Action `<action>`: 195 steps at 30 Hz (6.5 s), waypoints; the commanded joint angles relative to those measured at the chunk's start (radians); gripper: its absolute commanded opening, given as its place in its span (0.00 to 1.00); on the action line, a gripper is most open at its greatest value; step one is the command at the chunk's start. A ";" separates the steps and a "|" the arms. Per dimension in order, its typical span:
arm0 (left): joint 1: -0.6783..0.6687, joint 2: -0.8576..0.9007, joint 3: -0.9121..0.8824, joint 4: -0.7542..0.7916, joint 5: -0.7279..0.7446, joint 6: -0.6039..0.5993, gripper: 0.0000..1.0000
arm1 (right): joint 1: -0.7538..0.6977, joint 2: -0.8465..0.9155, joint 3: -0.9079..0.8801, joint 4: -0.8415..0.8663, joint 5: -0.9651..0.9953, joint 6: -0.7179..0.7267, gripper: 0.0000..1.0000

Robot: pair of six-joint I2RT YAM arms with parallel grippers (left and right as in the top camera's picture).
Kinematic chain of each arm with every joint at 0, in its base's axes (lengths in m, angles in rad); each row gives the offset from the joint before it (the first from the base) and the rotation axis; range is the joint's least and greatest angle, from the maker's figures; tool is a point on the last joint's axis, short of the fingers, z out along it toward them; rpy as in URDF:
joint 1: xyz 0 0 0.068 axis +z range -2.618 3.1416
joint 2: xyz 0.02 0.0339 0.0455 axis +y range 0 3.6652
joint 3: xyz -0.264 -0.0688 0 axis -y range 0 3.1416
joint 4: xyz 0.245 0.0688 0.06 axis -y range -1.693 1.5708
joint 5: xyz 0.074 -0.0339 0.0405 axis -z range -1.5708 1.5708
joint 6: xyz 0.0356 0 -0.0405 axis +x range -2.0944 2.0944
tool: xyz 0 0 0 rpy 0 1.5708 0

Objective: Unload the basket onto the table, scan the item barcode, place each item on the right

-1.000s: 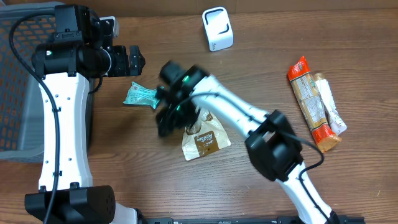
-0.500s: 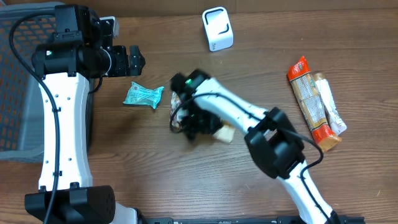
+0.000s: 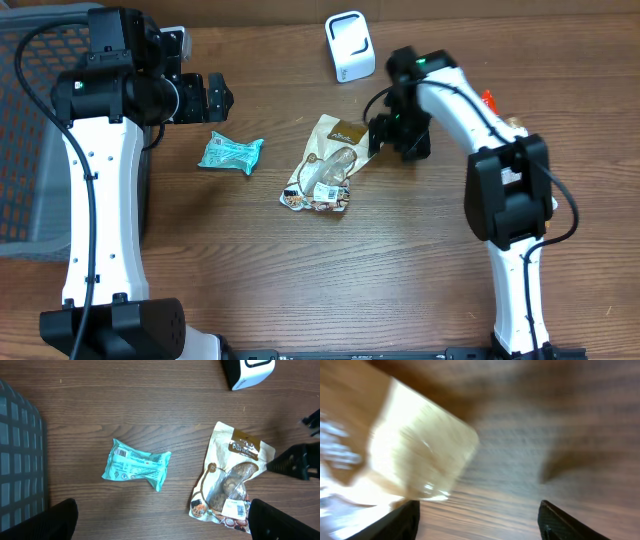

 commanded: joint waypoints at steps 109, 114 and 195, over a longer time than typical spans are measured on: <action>-0.008 -0.001 0.015 0.004 -0.002 -0.006 1.00 | 0.099 0.069 -0.368 0.791 -0.423 0.073 0.72; -0.008 -0.001 0.015 0.004 -0.002 -0.006 1.00 | 0.162 0.107 -0.368 0.845 -0.355 0.151 0.48; -0.008 -0.001 0.015 0.004 -0.002 -0.006 0.99 | -0.006 -0.208 -0.409 0.622 -0.231 -0.361 0.40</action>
